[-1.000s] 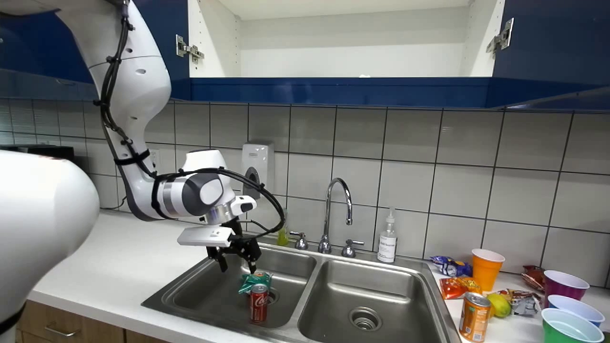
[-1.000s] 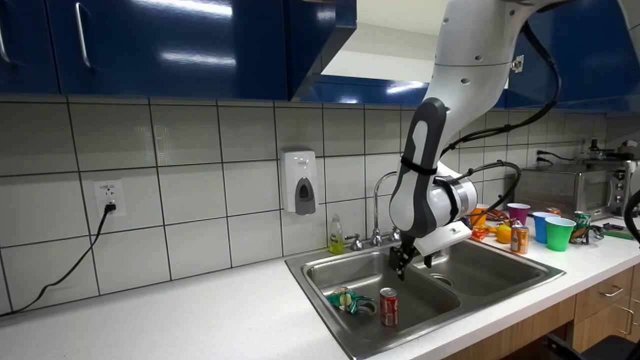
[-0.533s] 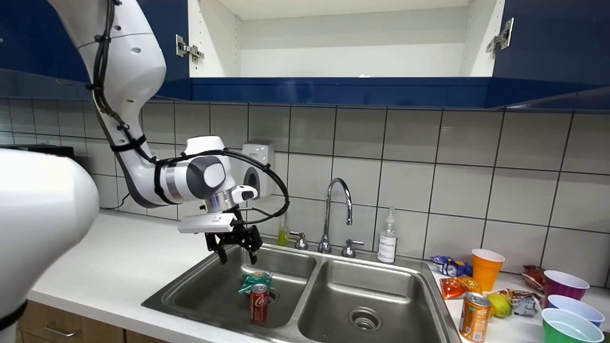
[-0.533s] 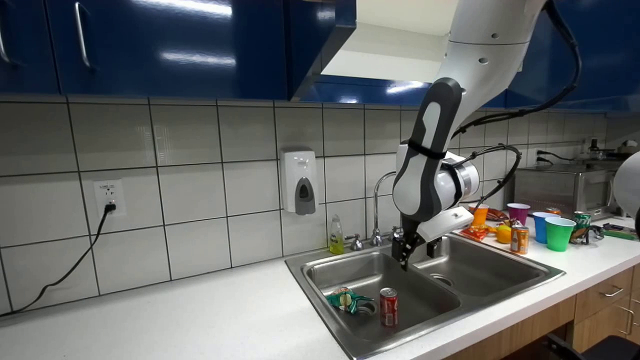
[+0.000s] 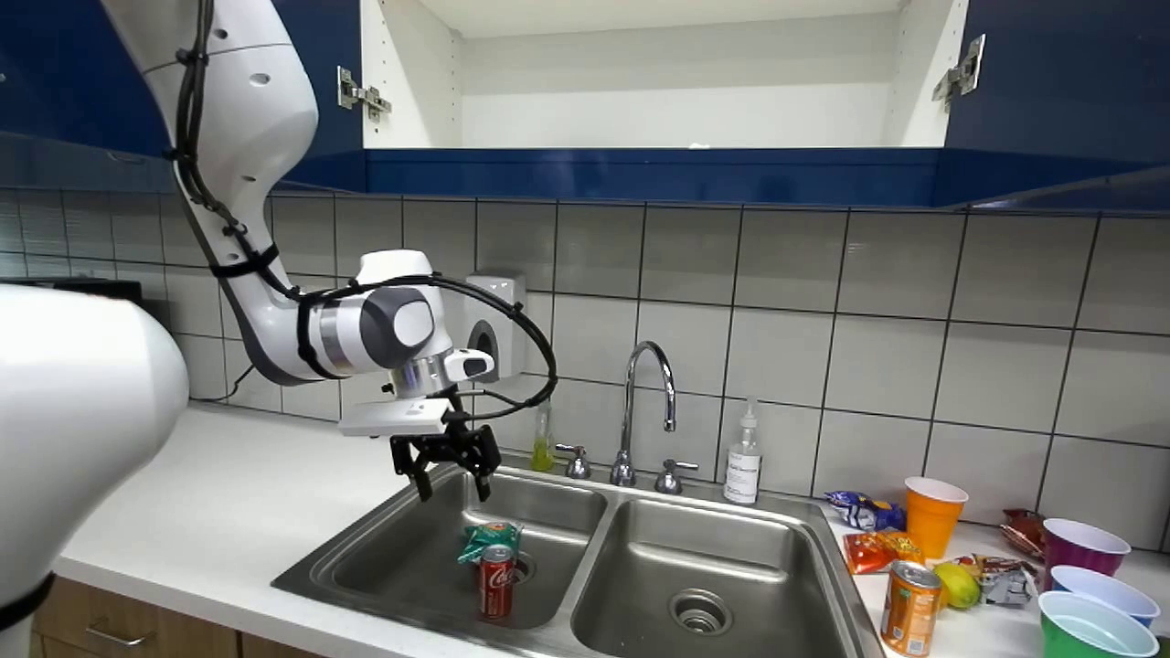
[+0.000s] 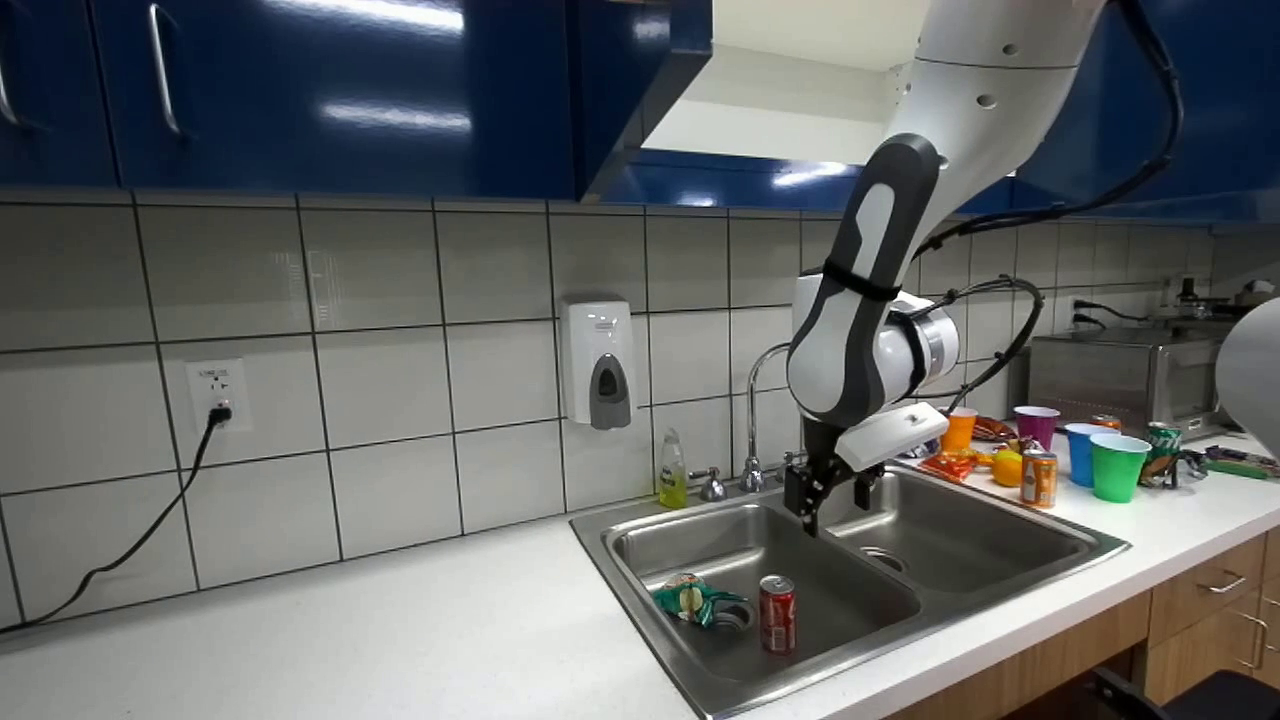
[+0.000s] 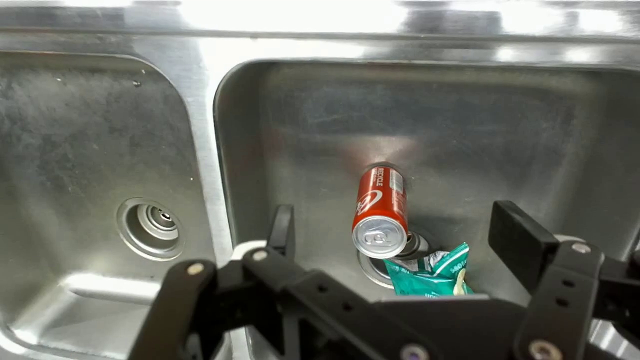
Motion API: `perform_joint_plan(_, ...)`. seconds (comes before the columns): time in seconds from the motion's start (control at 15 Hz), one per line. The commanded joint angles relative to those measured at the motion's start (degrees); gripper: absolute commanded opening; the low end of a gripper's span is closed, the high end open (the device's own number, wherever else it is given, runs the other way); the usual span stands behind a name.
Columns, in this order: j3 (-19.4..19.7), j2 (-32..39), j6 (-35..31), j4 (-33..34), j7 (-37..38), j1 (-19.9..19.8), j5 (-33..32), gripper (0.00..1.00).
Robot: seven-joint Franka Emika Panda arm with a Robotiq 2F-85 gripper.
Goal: Remove the red can from the upper cabinet and put it in the sink on the left.
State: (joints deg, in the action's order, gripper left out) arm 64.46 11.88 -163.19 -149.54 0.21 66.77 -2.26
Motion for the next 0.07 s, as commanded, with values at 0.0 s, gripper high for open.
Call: perform_joint_plan(0.0, 0.0, 0.0, 0.0, 0.0, 0.0, 0.0, 0.0, 1.00)
